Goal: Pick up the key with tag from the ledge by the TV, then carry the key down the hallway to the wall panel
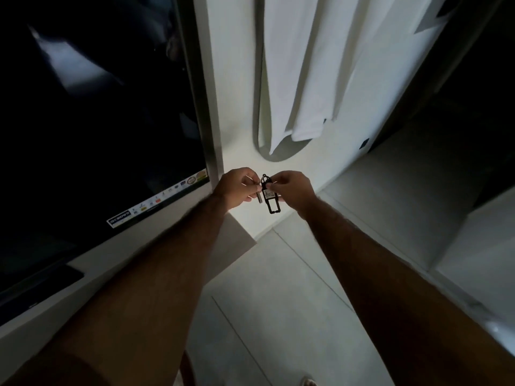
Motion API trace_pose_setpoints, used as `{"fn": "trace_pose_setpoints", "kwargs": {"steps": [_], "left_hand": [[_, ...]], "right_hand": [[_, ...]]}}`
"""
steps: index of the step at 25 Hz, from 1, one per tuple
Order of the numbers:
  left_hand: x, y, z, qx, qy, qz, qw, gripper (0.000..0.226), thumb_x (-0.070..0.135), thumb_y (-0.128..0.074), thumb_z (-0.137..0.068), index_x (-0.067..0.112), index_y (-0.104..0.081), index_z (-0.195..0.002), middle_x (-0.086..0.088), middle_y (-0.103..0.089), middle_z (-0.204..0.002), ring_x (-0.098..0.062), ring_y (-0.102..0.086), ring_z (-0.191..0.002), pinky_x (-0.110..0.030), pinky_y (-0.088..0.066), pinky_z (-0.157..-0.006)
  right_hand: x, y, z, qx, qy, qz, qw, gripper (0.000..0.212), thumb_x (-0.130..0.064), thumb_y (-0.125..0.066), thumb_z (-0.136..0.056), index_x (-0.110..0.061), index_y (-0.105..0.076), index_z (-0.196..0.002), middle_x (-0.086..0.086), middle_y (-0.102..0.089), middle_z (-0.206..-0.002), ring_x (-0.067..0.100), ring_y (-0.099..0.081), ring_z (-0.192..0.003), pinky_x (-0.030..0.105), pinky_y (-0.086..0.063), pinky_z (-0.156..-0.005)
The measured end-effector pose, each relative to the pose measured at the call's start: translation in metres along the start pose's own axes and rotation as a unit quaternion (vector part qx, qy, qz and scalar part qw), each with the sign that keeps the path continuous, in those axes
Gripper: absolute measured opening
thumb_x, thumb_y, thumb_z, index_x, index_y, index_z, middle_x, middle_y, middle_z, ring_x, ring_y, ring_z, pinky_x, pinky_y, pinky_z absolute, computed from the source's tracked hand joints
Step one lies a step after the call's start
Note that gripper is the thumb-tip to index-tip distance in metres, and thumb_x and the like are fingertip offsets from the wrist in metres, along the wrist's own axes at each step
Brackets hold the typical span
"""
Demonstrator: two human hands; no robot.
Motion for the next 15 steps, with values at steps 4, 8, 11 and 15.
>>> {"fn": "trace_pose_setpoints", "kwargs": {"steps": [4, 8, 11, 15], "left_hand": [[0.079, -0.012, -0.011, -0.010, -0.049, -0.019, 0.999, 0.015, 0.004, -0.074, -0.090, 0.011, -0.069, -0.101, -0.015, -0.075, -0.092, -0.024, -0.072, -0.076, -0.029, -0.057, -0.067], [0.155, -0.041, -0.028, -0.028, -0.092, -0.035, 0.995, 0.021, 0.006, -0.077, -0.088, 0.008, -0.073, -0.109, -0.022, -0.078, -0.100, -0.025, -0.072, -0.084, -0.037, -0.057, -0.079], [0.213, -0.069, -0.040, -0.011, -0.138, -0.092, 0.986, 0.017, 0.007, -0.079, -0.084, 0.013, -0.079, -0.100, -0.011, -0.079, -0.089, -0.018, -0.068, -0.079, -0.035, -0.054, -0.081], [0.283, -0.113, -0.060, -0.021, -0.158, -0.104, 0.982, 0.019, 0.005, -0.078, -0.083, 0.023, -0.078, -0.087, -0.008, -0.076, -0.088, -0.019, -0.067, -0.082, -0.037, -0.056, -0.079]], "right_hand": [[-0.032, 0.067, 0.004, 0.024, 0.014, -0.033, 0.999, 0.011, -0.014, -0.074, -0.074, -0.015, -0.071, -0.084, 0.013, -0.076, -0.090, 0.027, -0.073, -0.085, 0.042, -0.062, -0.076], [-0.051, 0.144, -0.001, 0.028, 0.040, -0.086, 0.995, 0.017, -0.011, -0.074, -0.076, -0.015, -0.071, -0.091, 0.018, -0.074, -0.094, 0.024, -0.073, -0.082, 0.033, -0.061, -0.070], [-0.056, 0.201, -0.008, 0.007, 0.047, -0.106, 0.993, 0.017, -0.015, -0.073, -0.077, -0.015, -0.071, -0.094, 0.016, -0.072, -0.093, 0.021, -0.071, -0.080, 0.028, -0.058, -0.064], [-0.066, 0.286, -0.024, 0.017, 0.071, -0.098, 0.993, 0.015, -0.023, -0.076, -0.076, -0.013, -0.072, -0.087, 0.012, -0.074, -0.090, 0.017, -0.072, -0.076, 0.025, -0.057, -0.059]]}}
Point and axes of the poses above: each hand's wrist, its own z-axis away from the middle knuckle, its own y-axis out of the back of the hand, x = y × z, the point moved 8 cm from there along -z, towards the middle knuckle
